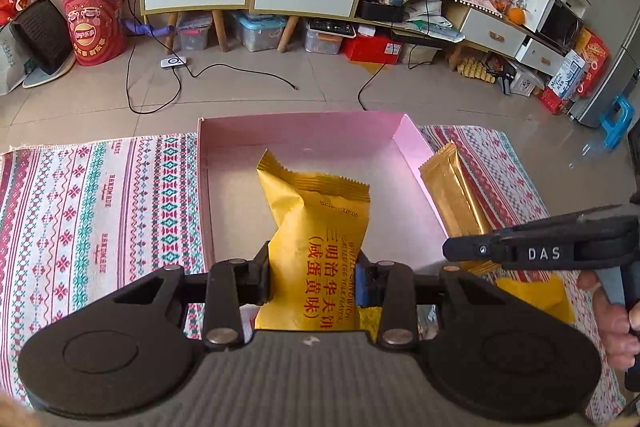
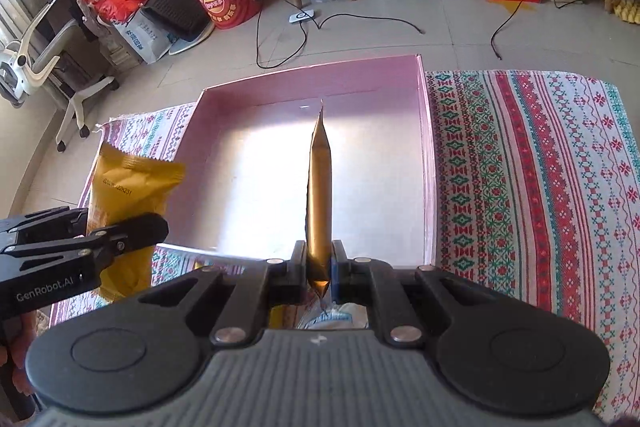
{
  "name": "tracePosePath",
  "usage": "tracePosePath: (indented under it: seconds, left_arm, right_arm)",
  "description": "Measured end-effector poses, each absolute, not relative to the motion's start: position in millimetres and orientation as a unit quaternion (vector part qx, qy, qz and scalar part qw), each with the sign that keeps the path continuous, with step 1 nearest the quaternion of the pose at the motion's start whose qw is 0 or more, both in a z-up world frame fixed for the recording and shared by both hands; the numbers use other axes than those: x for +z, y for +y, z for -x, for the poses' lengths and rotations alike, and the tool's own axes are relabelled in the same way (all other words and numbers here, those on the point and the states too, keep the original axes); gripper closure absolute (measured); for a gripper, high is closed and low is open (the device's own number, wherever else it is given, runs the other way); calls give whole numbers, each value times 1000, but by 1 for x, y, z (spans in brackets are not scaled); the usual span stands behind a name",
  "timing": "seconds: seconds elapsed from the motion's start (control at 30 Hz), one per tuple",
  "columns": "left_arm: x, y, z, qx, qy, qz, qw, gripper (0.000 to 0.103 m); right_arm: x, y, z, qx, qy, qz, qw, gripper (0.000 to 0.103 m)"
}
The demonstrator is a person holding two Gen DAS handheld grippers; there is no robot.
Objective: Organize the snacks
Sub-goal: 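Carry both packets into the pink box and open both tools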
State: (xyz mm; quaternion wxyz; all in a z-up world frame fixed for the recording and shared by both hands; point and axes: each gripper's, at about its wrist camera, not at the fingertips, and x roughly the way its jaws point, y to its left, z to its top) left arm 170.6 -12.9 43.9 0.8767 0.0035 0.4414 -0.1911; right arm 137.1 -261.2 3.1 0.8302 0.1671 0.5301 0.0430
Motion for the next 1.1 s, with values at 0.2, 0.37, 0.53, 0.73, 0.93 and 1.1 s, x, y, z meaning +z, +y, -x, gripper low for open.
tracePosePath:
  seconds: [0.2, 0.37, 0.53, 0.73, 0.93, 1.1]
  left_arm:
    - [23, -27, -206, -174, 450, -4, 876, 60]
    - [7, -38, -226, -167, 453, -3, 876, 60]
    - [-1, -40, -238, -154, 456, 9, 877, 60]
    - [-4, -41, -247, -144, 455, 11, 878, 59]
    - [-2, -38, -250, -132, 457, 20, 879, 30]
    - [4, -38, -247, -134, 453, 6, 881, 16]
  right_arm:
    - [-17, -263, -164, 34, 538, -166, 826, 93]
    - [-24, -264, -181, 27, 533, -157, 831, 94]
    - [-24, -265, -189, 20, 519, -142, 842, 94]
    - [-24, -267, -193, 11, 513, -134, 848, 88]
    - [-20, -269, -191, 0, 506, -135, 852, 63]
    - [-10, -269, -187, -5, 493, -132, 860, 43]
